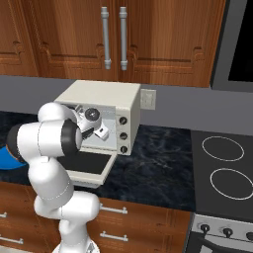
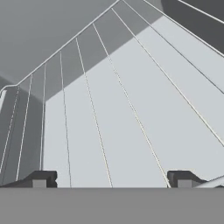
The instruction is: Pull the toaster oven rack outwards. Pick up the baguette from the plate and place it on the toaster oven rack. Close the toaster oven door fully and set the temperature to the lowest setting.
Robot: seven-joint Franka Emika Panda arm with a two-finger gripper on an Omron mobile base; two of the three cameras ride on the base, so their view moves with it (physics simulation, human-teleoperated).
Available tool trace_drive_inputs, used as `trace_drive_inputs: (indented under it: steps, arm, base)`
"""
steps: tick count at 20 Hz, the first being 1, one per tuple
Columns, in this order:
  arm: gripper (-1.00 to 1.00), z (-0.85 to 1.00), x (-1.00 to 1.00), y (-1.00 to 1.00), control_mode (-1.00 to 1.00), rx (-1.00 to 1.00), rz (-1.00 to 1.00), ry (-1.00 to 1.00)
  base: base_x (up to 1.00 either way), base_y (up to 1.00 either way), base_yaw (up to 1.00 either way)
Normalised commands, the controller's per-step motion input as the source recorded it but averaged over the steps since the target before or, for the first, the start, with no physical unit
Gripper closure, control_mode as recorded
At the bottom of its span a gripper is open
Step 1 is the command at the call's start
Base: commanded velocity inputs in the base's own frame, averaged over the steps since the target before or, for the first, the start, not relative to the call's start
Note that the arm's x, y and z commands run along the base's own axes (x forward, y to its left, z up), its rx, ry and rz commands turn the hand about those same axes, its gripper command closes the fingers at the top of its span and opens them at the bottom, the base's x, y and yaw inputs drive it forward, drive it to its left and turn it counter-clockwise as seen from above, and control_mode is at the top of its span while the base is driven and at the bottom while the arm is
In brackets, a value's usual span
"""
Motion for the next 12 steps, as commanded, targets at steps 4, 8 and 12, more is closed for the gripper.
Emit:
trace_drive_inputs:
  steps: [4,8,12]
  arm:
    - [1.0,0.0,0.0,0.0,-1.0,0.0,0.0,0.0]
    - [1.0,0.0,0.0,0.01,-1.0,0.0,0.0,0.0]
    - [1.0,0.0,-0.05,0.0,-1.0,0.0,0.0,0.03]
  base:
    - [0.0,0.0,0.0]
    - [0.0,0.0,0.0]
    - [0.0,0.0,0.0]
